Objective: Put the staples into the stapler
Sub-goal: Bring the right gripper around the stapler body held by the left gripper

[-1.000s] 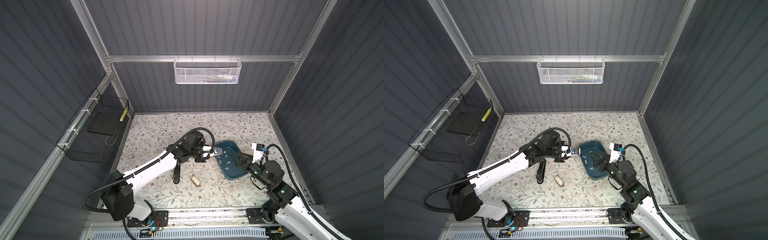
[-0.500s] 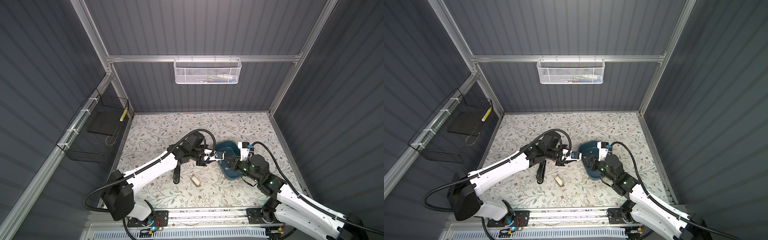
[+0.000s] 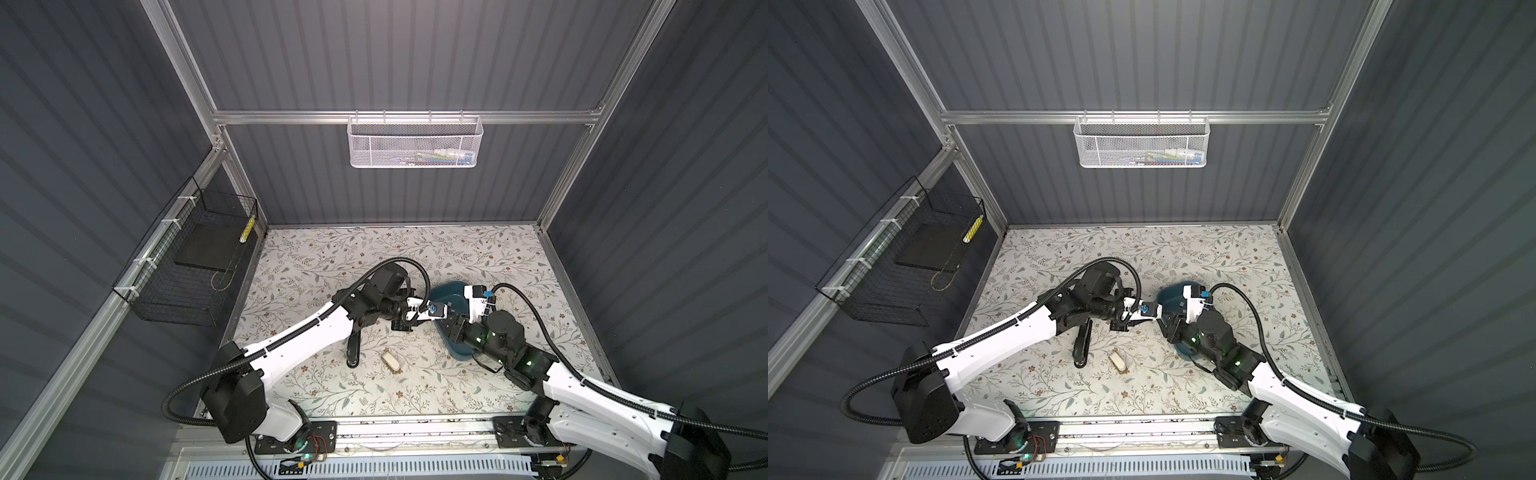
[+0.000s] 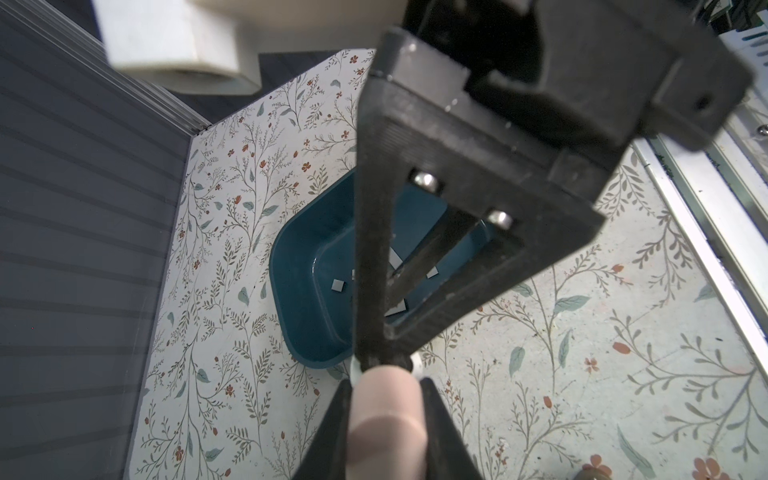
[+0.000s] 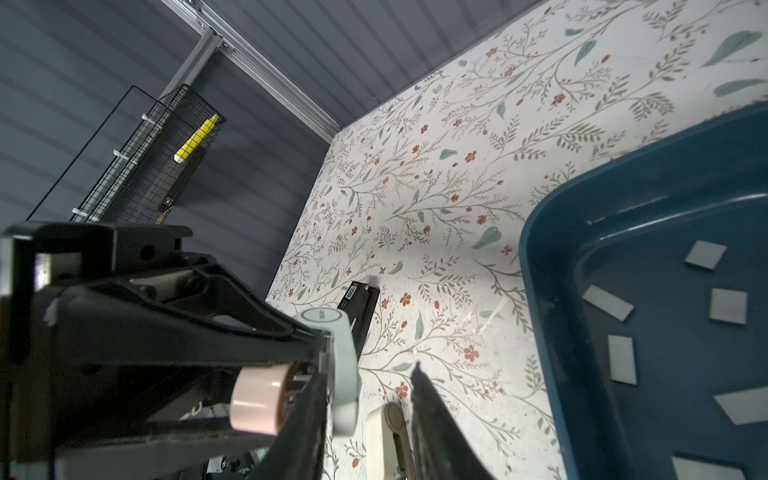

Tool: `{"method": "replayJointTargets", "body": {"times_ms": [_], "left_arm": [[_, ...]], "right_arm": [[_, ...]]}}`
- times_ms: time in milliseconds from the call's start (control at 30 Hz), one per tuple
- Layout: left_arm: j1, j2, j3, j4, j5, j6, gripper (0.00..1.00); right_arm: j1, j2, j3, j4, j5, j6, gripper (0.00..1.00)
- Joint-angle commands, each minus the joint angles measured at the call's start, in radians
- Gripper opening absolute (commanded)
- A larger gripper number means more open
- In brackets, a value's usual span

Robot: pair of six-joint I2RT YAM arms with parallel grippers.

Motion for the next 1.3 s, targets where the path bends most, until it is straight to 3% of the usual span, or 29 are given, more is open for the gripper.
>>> {"method": "replayJointTargets", "body": {"times_ms": [0,300,467,800,967,1167,1267], "left_arm": [[-0.006,-0.043,0.002,0.008,0.052,-0.016,0.0],[-0.007,-0.062,-0.004,0.011,0.092,-0.016,0.0],[-0.004,-0.072,-0.008,0.015,0.1,-0.022,0.0],[0.043,-0.09,-0.022,0.06,0.209,-0.077,0.0],[0.044,-0.086,-0.023,0.057,0.186,-0.069,0.0],[0.044,-0.079,-0.031,0.05,0.144,-0.042,0.0],[0.044,-0.068,-0.024,0.037,0.138,-0.036,0.0]], "right_arm": [[0.009,0.01,-0.023,0.072,0.049,0.017,0.32],[0.01,0.036,-0.078,0.158,0.079,0.042,0.13],[0.01,0.057,-0.099,0.196,0.084,0.049,0.11],[0.01,0.129,-0.101,0.275,0.048,0.018,0.22],[0.01,0.137,-0.095,0.27,0.064,-0.014,0.3],[0.01,-0.032,-0.093,0.086,0.221,-0.154,0.39],[0.01,-0.152,-0.056,-0.069,0.272,-0.22,0.36]]}}
